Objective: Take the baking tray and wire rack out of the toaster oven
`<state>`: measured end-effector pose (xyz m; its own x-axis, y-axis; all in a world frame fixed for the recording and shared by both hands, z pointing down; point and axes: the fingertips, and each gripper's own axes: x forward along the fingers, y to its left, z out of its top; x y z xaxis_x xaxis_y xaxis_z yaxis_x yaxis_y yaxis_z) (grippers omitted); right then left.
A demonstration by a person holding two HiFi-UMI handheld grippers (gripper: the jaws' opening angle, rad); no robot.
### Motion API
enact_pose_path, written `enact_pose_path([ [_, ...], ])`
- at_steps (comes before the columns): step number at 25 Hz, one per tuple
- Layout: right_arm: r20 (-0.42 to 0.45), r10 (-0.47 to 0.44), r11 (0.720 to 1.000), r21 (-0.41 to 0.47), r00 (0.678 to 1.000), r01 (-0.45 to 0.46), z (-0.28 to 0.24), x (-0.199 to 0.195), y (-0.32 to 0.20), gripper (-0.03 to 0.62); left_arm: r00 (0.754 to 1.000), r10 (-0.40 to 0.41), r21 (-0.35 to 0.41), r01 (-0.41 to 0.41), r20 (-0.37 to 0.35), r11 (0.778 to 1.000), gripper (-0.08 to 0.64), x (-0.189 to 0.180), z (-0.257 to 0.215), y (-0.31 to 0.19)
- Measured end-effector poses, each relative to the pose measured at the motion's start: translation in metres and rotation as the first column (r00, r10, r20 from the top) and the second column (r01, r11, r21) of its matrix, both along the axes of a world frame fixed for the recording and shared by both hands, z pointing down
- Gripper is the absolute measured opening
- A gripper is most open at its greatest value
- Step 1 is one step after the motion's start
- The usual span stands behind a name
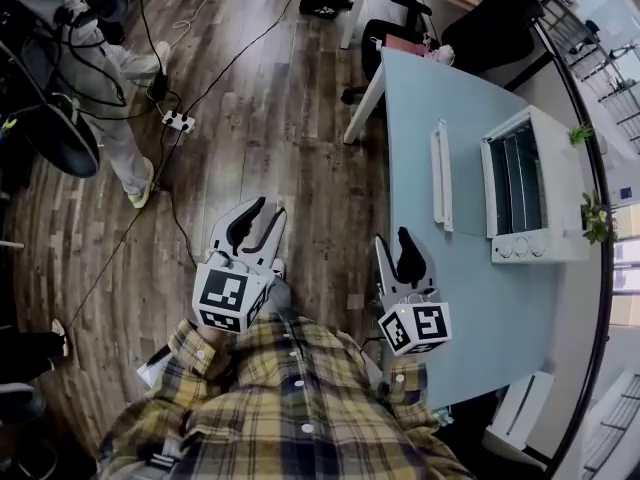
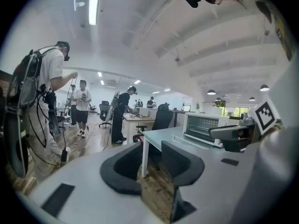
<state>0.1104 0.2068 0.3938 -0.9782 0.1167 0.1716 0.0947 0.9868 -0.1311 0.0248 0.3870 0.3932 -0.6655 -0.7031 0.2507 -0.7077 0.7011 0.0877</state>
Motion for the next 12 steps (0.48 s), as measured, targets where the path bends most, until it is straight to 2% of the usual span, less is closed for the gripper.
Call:
enact_pose_path([
  [7,0.001,0.050,0.999,-0.005,0.999,-0.050,-0.001,-0.062,-0.007,0.223,0.999,0.044,0.000,-0.044,0.012,0.999,0.166,-0.076,-0.003,0.000],
  [12,-0.024,0.104,0.994,-0.016,0.994,-0.104,0.009,-0.089,-0.016,0.235,0.996,0.085,-0.012,-0.085,-0.001,0.996,0.183,-0.107,0.005,-0.005],
])
